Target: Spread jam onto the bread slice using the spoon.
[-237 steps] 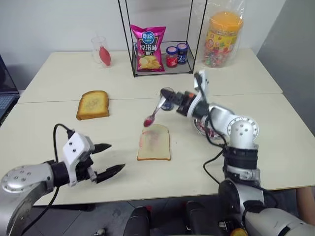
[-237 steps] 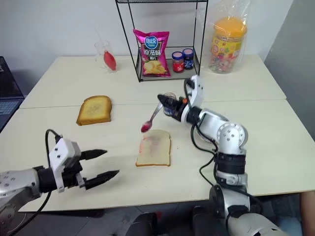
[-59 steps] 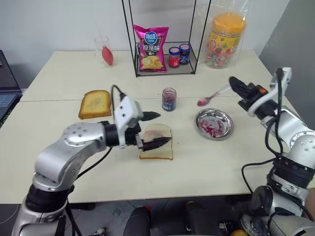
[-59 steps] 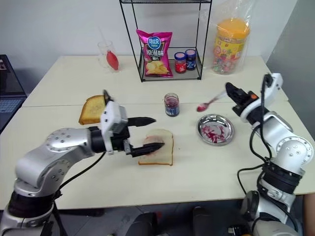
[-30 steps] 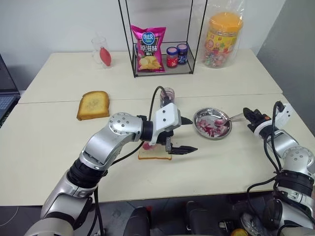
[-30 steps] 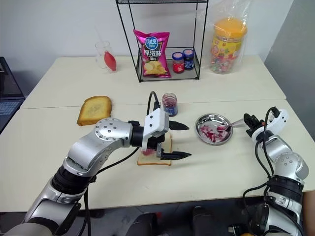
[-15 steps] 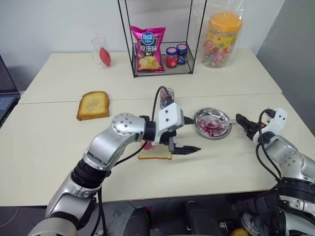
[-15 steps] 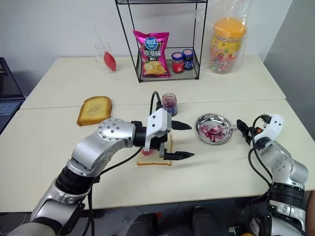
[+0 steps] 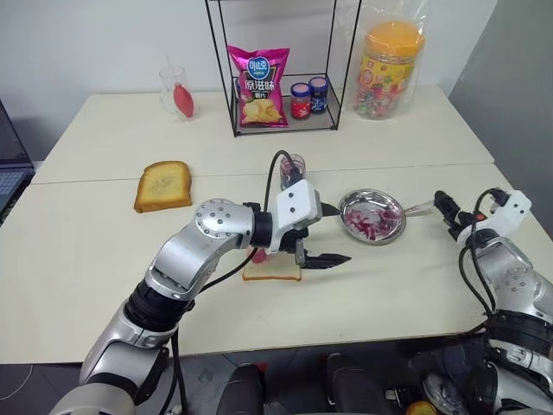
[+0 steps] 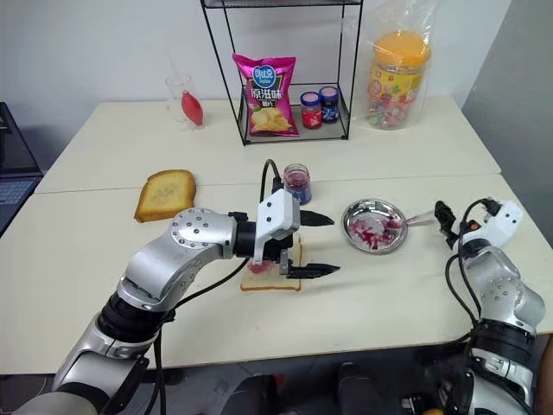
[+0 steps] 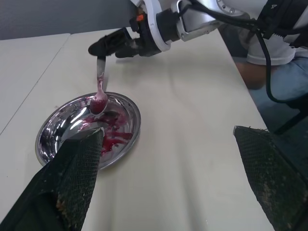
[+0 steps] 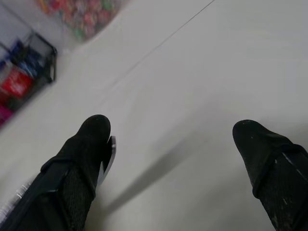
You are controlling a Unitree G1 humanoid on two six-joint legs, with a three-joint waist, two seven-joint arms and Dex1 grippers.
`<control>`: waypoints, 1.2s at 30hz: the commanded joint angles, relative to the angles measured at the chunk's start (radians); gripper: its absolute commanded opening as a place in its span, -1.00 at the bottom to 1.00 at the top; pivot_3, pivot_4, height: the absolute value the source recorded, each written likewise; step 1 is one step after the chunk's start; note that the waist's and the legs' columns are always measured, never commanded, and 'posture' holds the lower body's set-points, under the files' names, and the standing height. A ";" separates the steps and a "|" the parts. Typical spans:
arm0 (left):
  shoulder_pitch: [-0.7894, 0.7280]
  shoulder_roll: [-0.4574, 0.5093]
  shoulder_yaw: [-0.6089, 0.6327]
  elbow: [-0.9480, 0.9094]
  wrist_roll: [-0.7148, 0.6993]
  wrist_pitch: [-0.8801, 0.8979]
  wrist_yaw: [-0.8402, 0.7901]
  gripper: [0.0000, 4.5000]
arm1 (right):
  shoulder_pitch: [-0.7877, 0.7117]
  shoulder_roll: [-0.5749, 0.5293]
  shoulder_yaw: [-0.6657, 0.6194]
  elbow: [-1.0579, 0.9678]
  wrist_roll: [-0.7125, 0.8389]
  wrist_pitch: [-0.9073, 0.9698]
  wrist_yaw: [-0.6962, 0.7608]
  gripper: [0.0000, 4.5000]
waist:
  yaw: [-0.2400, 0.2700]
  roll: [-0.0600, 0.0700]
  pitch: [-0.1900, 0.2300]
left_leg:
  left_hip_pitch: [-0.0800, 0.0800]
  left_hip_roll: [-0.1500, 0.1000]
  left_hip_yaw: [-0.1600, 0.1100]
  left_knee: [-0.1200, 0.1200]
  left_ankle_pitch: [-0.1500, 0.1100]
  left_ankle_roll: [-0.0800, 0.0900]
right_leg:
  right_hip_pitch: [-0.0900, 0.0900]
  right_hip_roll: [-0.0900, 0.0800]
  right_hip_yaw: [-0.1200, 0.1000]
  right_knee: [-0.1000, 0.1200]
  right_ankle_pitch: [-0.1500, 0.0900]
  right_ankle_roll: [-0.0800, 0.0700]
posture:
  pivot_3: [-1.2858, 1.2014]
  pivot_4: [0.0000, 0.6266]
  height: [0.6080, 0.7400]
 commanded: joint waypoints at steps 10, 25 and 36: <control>-0.002 -0.008 0.026 -0.025 0.002 -0.018 0.011 1.00 | 0.035 -0.033 0.048 -0.101 0.101 0.121 0.050 0.99 | -0.001 0.000 0.000 | 0.000 0.000 0.002 0.000 0.000 0.000 | 0.000 0.000 0.002 0.000 0.000 0.001 | 0.03 -0.52 1.00; 0.004 0.012 0.081 -0.026 0.007 -0.032 0.044 1.00 | 0.064 -0.069 0.117 -0.213 0.058 0.045 0.120 0.99 | -0.002 0.000 0.000 | -0.001 0.000 0.003 0.004 0.000 0.000 | 0.000 0.000 0.003 0.000 0.002 0.003 | 0.03 -0.52 1.00; 0.200 0.302 0.355 -0.107 -0.022 -0.055 -0.028 1.00 | 0.213 -0.378 0.248 -0.500 -0.044 -0.006 0.472 0.99 | -0.005 0.003 0.001 | -0.003 0.000 0.004 0.006 0.000 0.000 | -0.003 0.001 0.006 0.000 0.002 0.003 | 0.03 -0.52 1.00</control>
